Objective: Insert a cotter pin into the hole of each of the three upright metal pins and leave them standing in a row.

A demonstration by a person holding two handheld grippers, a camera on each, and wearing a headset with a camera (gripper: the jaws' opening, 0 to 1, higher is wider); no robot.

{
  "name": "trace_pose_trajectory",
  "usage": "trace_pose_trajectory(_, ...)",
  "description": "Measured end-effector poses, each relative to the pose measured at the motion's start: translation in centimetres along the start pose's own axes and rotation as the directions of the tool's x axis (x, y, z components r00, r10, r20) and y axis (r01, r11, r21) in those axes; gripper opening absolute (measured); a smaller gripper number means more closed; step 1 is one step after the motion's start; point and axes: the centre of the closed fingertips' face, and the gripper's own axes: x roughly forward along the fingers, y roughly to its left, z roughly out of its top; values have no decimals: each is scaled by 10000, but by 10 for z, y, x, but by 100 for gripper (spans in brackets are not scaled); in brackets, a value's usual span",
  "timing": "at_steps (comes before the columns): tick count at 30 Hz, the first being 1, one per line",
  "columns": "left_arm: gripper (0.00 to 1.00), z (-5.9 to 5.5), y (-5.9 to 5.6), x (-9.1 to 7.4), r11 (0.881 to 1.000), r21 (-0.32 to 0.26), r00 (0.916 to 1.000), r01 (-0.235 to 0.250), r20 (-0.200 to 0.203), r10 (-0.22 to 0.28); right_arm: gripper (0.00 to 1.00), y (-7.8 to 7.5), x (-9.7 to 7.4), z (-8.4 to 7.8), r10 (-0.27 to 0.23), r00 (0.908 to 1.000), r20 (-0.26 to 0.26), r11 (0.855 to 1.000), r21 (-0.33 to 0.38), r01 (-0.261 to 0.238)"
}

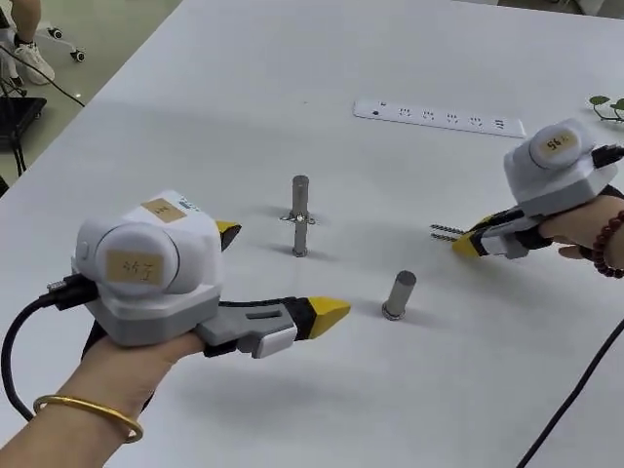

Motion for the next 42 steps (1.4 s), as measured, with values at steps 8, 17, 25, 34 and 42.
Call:
trace_pose_trajectory(8,85,-4,0,0,10000,14,9997,18,-244,-18,6,2,1,0,292,9975,-638,9983,-484,-324)
trace_pose_trajectory(17,85,-4,-1,0,10000,43,9996,56,-283,-55,1,1,4,-4,527,9808,-1876,9778,-1899,-889)
trace_pose_trajectory(25,84,-4,-2,-1,9999,54,9995,124,-306,-122,0,5,4,-3,289,9605,-2769,9565,-2713,-1070)
trace_pose_trajectory(34,84,-3,-2,-1,9999,56,9995,132,-291,-131,0,3,4,-3,245,9541,-2986,9379,-3235,-1253)
trace_pose_trajectory(42,80,-5,-5,-2,9995,200,9989,242,-400,-234,0,5,2,-4,236,9547,-2968,9369,-3267,-1247)
